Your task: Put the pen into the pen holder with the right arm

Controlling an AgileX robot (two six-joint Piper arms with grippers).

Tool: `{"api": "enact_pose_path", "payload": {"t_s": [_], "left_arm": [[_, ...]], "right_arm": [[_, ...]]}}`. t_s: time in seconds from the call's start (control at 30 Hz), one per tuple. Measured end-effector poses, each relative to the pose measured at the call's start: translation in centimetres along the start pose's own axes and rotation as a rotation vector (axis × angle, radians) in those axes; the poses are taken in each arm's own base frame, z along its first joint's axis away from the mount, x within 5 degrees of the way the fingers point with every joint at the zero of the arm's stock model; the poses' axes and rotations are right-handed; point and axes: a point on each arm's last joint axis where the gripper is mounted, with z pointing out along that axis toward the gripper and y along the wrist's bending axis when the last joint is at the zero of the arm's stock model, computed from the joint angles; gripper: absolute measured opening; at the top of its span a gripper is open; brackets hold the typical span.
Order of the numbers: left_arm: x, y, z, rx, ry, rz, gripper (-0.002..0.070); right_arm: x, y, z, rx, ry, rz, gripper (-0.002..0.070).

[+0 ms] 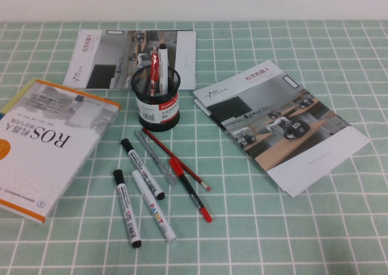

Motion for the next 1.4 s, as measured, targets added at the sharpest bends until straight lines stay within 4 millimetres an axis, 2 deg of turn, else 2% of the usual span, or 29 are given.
{"api": "enact_pose_path", "payload": {"t_s": [0.1, 0.23, 0.4, 0.6, 0.73, 0.87, 1.0, 1.1, 1.23, 1.4], "left_arm": [[0.0, 0.0, 0.0, 0.000, 0.000, 0.000, -0.0004], [0.0, 0.0, 0.0, 0.000, 0.000, 0.000, -0.0004], [0.0, 0.0, 0.0, 0.000, 0.000, 0.000, -0.0004], [0.0, 0.0, 0.0, 0.000, 0.000, 0.000, -0.0004], [0.0, 0.0, 0.0, 0.000, 0.000, 0.000, -0.0004], [0.0, 0.0, 0.0, 0.000, 0.000, 0.000, -0.0004], [0.0, 0.0, 0.0, 0.000, 0.000, 0.000, -0.0004], [0.0, 0.0, 0.0, 0.000, 0.000, 0.000, -0.0004], [0.0, 0.0, 0.0, 0.000, 0.000, 0.000, -0.0004], [0.0, 0.0, 0.0, 0.000, 0.000, 0.000, -0.0004]], "right_arm": [[-1.1, 0.0, -0.1, -0.003, -0.119, 0.079, -0.0020], [-2.1, -0.1, -0.2, -0.019, -0.232, 0.274, -0.0020], [-2.5, -0.2, -0.3, -0.047, -0.273, 0.507, -0.0020], [-2.2, 0.0, -0.3, -0.074, -0.239, 0.575, -0.0020], [-3.0, 0.9, -0.5, -0.146, -0.151, 0.609, -0.0020], [-5.4, 1.8, -0.3, -0.195, -0.012, 0.597, -0.0020], [-8.2, 2.4, 1.0, -0.214, 0.173, 0.519, -0.0020], [-9.9, 2.7, 2.5, -0.223, 0.355, 0.436, -0.0020], [-11.6, 2.7, 5.5, -0.216, 0.589, 0.343, -0.0020], [-13.2, 2.5, 8.9, -0.203, 0.739, 0.252, -0.0020]]}}
